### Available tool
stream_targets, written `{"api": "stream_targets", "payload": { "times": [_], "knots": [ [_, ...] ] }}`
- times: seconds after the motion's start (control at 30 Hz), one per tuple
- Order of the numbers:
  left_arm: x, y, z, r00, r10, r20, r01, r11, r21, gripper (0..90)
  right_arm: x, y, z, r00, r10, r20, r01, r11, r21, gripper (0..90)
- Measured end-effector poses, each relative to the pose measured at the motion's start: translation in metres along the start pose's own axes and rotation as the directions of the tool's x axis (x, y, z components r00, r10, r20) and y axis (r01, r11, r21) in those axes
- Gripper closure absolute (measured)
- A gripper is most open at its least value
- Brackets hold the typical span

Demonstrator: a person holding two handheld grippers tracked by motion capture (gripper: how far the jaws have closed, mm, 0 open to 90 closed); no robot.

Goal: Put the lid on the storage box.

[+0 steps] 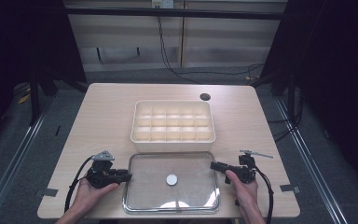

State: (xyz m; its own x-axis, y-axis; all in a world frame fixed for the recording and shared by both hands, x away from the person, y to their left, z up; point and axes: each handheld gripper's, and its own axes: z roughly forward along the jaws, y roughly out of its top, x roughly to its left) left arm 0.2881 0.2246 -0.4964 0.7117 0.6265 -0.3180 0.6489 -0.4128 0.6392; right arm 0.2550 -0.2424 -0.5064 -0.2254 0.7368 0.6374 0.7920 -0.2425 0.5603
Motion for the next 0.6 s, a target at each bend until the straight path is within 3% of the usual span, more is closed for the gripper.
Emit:
{"api": "stream_targets", "payload": {
  "times": [0.2, 0.27, 0.3, 0.43, 0.6],
  "knots": [
    [-0.0001, -0.0002, -0.0005, 1.0, 0.003, -0.001, -0.003, 1.0, 0.0, 66.6, -0.0012, -0.0007, -0.0013, 0.9989, 0.031, -0.035, -0.031, 1.0, 0.003, 59.9],
    [-0.0008, -0.0002, -0.0004, 1.0, 0.004, -0.006, -0.004, 1.0, 0.001, 66.6, 0.0002, -0.0023, 0.0013, 0.9967, 0.032, -0.075, -0.03, 0.999, 0.023, 62.3],
    [-0.001, -0.0002, -0.0003, 1.0, 0.004, -0.008, -0.004, 1.0, 0.001, 66.6, 0.0012, -0.0027, 0.0019, 0.9968, 0.031, -0.074, -0.029, 0.999, 0.024, 62.3],
    [-0.0011, -0.0001, 0.0001, 1.0, 0.002, -0.006, -0.002, 1.0, -0.001, 66.6, 0.0027, 0.0008, -0.0027, 0.9936, 0.028, -0.11, -0.028, 1.0, 0.001, 65.7],
    [-0.0003, -0.0001, 0.0003, 1.0, 0.001, -0.005, -0.001, 1.0, -0.005, 66.6, 0.0013, 0.0013, -0.0012, 0.994, 0.009, -0.109, -0.006, 1.0, 0.027, 64.8]
  ]
}}
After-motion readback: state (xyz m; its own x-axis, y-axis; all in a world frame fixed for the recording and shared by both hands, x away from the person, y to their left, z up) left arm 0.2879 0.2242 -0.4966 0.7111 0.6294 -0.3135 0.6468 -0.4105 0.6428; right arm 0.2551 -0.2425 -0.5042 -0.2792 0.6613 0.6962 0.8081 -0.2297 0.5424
